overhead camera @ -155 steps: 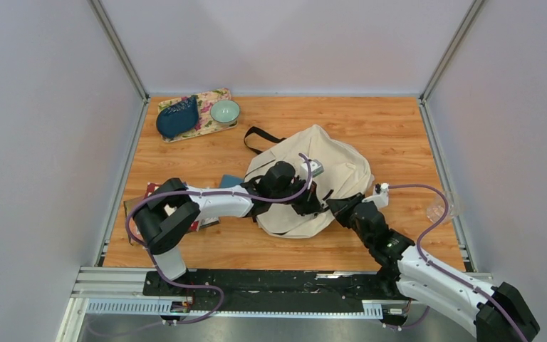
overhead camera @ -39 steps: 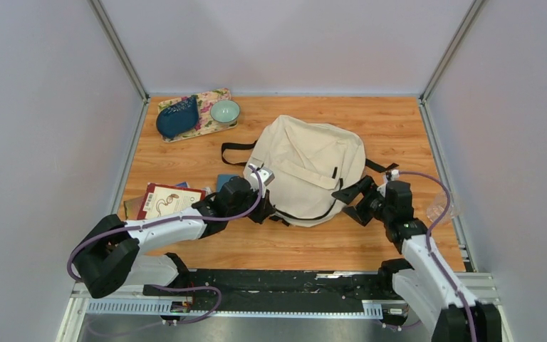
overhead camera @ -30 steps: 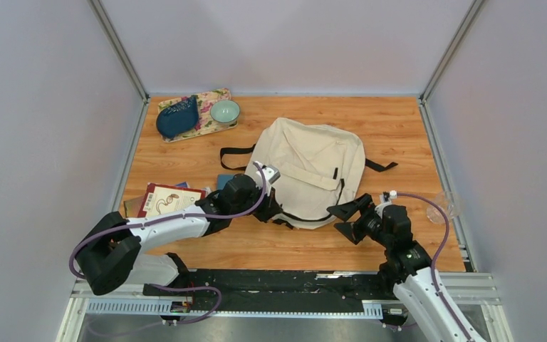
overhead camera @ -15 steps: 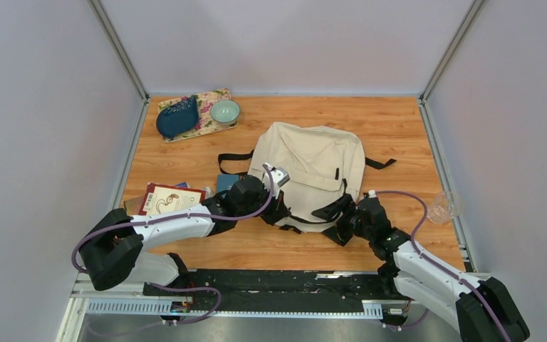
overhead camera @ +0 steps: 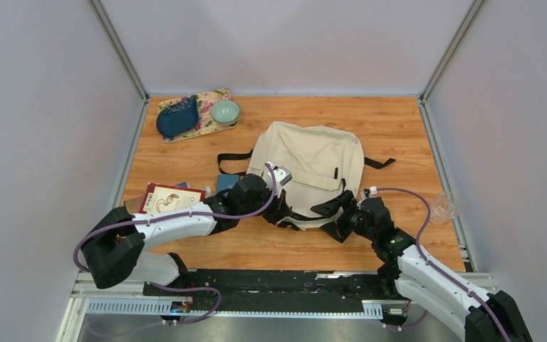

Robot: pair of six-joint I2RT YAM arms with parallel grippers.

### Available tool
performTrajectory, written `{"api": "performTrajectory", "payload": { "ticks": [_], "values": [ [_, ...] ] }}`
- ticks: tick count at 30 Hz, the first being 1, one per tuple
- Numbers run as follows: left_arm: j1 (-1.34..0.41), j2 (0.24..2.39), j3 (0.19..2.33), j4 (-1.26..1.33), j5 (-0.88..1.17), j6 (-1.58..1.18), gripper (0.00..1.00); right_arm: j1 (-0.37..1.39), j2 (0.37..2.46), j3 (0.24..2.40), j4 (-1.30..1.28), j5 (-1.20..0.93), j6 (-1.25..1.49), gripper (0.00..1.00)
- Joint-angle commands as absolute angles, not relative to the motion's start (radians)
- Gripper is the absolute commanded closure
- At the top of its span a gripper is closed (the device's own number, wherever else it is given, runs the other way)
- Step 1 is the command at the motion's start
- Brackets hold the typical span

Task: Pack the student bag
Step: Unzip the student bag at the center of the board.

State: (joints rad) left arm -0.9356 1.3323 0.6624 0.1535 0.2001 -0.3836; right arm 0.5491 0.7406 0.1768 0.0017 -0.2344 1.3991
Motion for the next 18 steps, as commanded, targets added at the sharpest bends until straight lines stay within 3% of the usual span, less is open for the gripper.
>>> {"api": "performTrajectory", "payload": {
  "ticks": [1, 10, 18],
  "values": [
    [-0.946, 1.327, 0.709, 0.189, 0.203, -0.388, 1.0, 0.555, 0.67, 0.227, -0.063, -0.259, 1.405, 0.16],
    [-0.946, 1.31, 0.712, 0.192, 0.189, -0.393, 1.0, 0.558, 0.646, 0.242, -0.069, -0.35, 1.43, 0.14],
    [-0.946, 1.296, 0.71, 0.196, 0.189, -0.397, 1.0, 0.578, 0.669, 0.252, -0.043, -0.292, 1.448, 0.14]
  ]
}}
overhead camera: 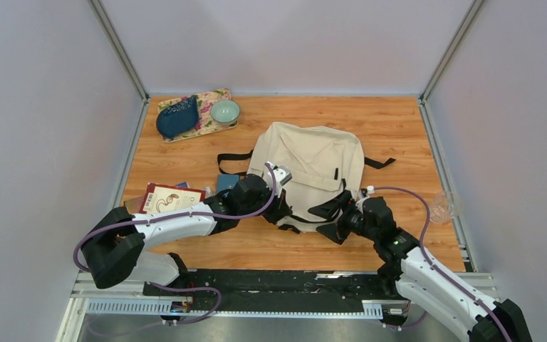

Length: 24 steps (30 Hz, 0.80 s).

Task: Pack the student bag
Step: Unzip the student bag at the center of the board.

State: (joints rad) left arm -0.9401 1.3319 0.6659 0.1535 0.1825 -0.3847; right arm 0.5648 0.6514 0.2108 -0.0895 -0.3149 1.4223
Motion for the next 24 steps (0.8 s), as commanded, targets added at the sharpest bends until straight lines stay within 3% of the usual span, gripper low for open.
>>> {"api": "performTrajectory", "payload": {
  "ticks": [1, 15, 19, 24],
  "values": [
    [-0.946, 1.296, 0.712, 0.196, 0.19, -0.399, 1.0, 0.584, 0.679, 0.249, -0.028, -0.288, 1.453, 0.14],
    [-0.951, 1.281, 0.704, 0.196, 0.201, -0.408, 1.0, 0.649, 0.89, 0.222, 0.215, -0.129, 1.503, 0.18],
    [-0.956, 1.273, 0.698, 0.196, 0.199, -0.413, 1.0, 0.65, 0.98, 0.255, 0.241, -0.11, 1.502, 0.22],
    [-0.957, 1.259, 0.695, 0.193, 0.195, -0.408, 1.0, 0.652, 1.072, 0.268, 0.275, -0.1, 1.508, 0.37]
  ]
}}
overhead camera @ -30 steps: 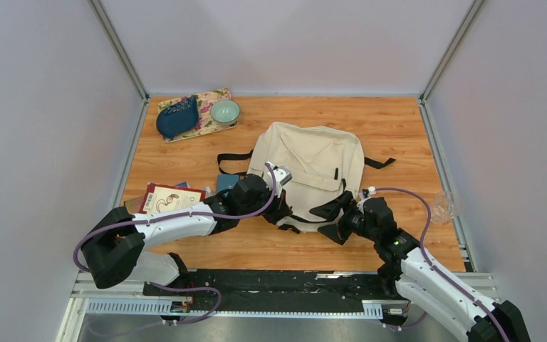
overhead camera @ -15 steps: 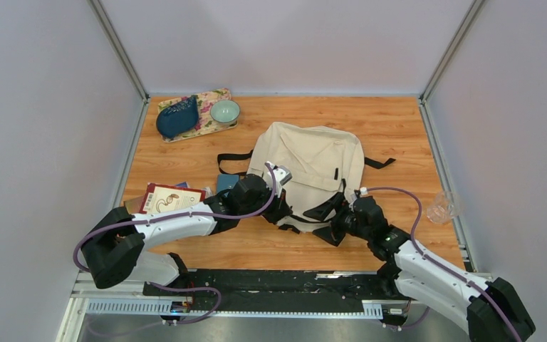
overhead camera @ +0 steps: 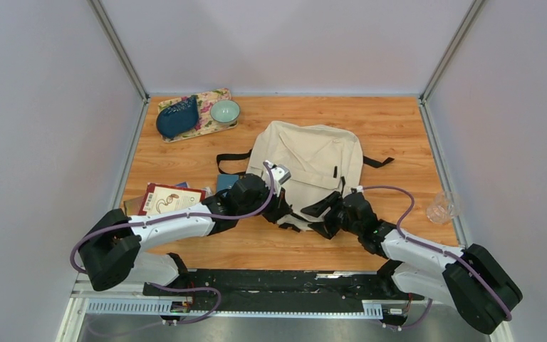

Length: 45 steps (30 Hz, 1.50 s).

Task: Pack the student bag
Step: Unzip the student bag at the center of the board.

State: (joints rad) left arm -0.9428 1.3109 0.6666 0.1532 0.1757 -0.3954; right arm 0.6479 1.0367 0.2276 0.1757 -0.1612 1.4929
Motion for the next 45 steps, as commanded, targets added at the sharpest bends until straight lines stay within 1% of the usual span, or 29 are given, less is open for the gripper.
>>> {"api": "performTrajectory", "payload": {
  "ticks": [1, 3, 4, 6, 7, 9, 10, 13, 16, 20, 24, 28, 30, 37, 40, 41, 42, 43, 45],
  "values": [
    [-0.957, 1.256, 0.693, 0.19, 0.186, -0.407, 1.0, 0.652, 1.074, 0.267, 0.278, -0.092, 1.506, 0.45],
    [-0.957, 1.249, 0.687, 0.183, 0.176, -0.399, 1.0, 0.652, 1.066, 0.261, 0.265, -0.068, 1.502, 0.53],
    [-0.957, 1.246, 0.686, 0.18, 0.166, -0.396, 1.0, 0.652, 1.049, 0.261, 0.256, -0.057, 1.497, 0.61],
    [-0.957, 1.241, 0.68, 0.167, 0.152, -0.384, 1.0, 0.65, 1.022, 0.262, 0.203, -0.023, 1.482, 0.68],
    [-0.957, 1.239, 0.678, 0.163, 0.135, -0.379, 1.0, 0.65, 0.99, 0.261, 0.184, -0.011, 1.473, 0.77],
    [-0.957, 1.235, 0.672, 0.15, 0.117, -0.367, 1.0, 0.65, 0.95, 0.259, 0.138, 0.035, 1.451, 0.85],
    [-0.957, 1.232, 0.669, 0.146, 0.101, -0.361, 1.0, 0.65, 0.931, 0.261, 0.118, 0.05, 1.442, 0.93],
    [-0.957, 1.229, 0.664, 0.121, 0.051, -0.333, 1.0, 0.647, 0.85, 0.264, 0.026, 0.135, 1.404, 1.0],
    [-0.956, 1.224, 0.657, 0.054, -0.035, -0.295, 1.0, 0.614, 0.767, 0.25, -0.057, 0.163, 1.361, 1.0],
    [-0.918, 1.194, 0.605, 0.005, -0.146, -0.25, 1.0, 0.545, 0.709, 0.23, -0.106, 0.123, 1.302, 1.0],
    [-0.806, 1.146, 0.535, -0.028, -0.143, -0.245, 1.0, 0.465, 0.692, 0.209, -0.114, 0.029, 1.264, 1.0],
    [-0.73, 1.117, 0.508, -0.034, -0.176, -0.229, 1.0, 0.437, 0.687, 0.204, -0.136, 0.015, 1.226, 1.0],
    [-0.704, 1.121, 0.506, -0.025, -0.181, -0.215, 1.0, 0.425, 0.684, 0.204, -0.143, -0.026, 1.215, 1.0],
    [-0.657, 1.253, 0.554, 0.04, -0.154, -0.196, 1.0, 0.414, 0.661, 0.209, -0.163, -0.06, 1.183, 1.0],
    [-0.657, 1.276, 0.552, 0.075, -0.059, -0.216, 1.0, 0.414, 0.654, 0.219, -0.14, -0.095, 1.146, 1.0],
    [-0.657, 1.267, 0.54, 0.089, -0.028, -0.235, 1.0, 0.413, 0.653, 0.225, -0.13, -0.127, 1.134, 0.97],
    [-0.657, 1.261, 0.531, 0.104, 0.03, -0.247, 1.0, 0.414, 0.65, 0.235, -0.13, -0.143, 1.12, 0.88],
    [-0.657, 1.253, 0.52, 0.138, 0.058, -0.259, 1.0, 0.414, 0.647, 0.241, -0.13, -0.159, 1.118, 0.64],
    [-0.657, 1.23, 0.499, 0.161, 0.119, -0.297, 1.0, 0.419, 0.64, 0.265, -0.133, -0.216, 1.156, 0.29]
  ]
}}
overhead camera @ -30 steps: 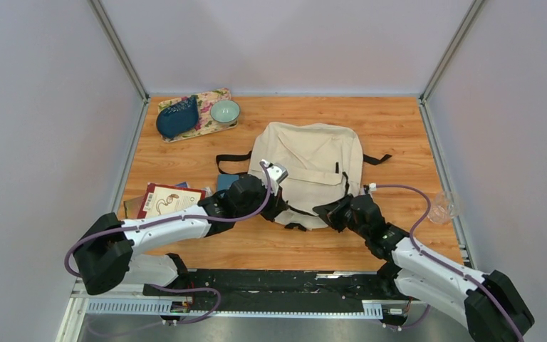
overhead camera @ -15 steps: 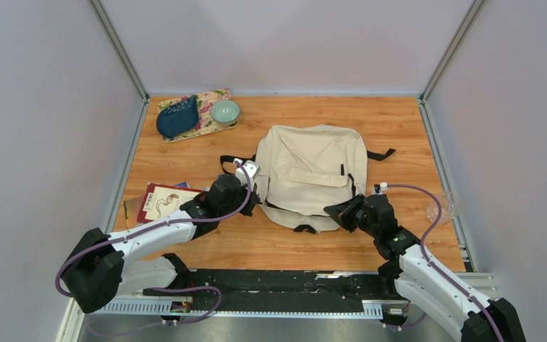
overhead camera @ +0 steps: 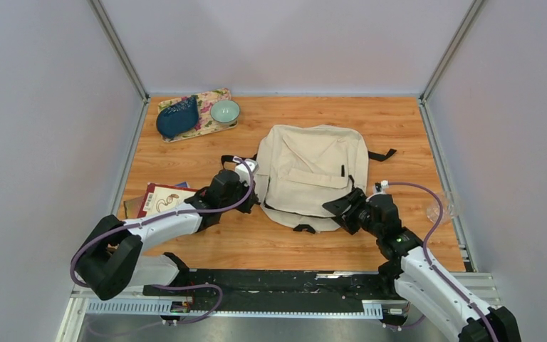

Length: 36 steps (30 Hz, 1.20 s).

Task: Pack the student bag
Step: Unzip the student bag at the center of the board.

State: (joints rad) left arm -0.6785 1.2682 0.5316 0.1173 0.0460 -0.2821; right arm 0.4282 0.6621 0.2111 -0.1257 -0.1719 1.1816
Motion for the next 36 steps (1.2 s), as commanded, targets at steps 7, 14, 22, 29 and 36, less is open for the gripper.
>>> {"api": "performTrajectory", "payload": {
  "ticks": [7, 14, 22, 29, 36],
  "values": [
    [-0.657, 1.19, 0.494, 0.199, 0.209, -0.367, 1.0, 0.714, 0.566, 0.302, -0.162, 0.041, 1.44, 0.19],
    [-0.658, 1.184, 0.517, 0.179, 0.225, -0.371, 1.0, 1.064, 0.753, 0.339, -0.085, 0.398, 1.727, 0.17],
    [-0.658, 1.157, 0.515, 0.156, 0.233, -0.357, 1.0, 1.089, 1.181, 0.431, 0.314, 0.348, 1.801, 0.16],
    [-0.658, 1.144, 0.505, 0.153, 0.244, -0.341, 1.0, 1.091, 1.399, 0.497, 0.42, 0.394, 1.907, 0.16],
    [-0.658, 1.131, 0.509, 0.152, 0.275, -0.325, 1.0, 1.091, 1.528, 0.531, 0.385, 0.431, 2.013, 0.22]
  ]
}}
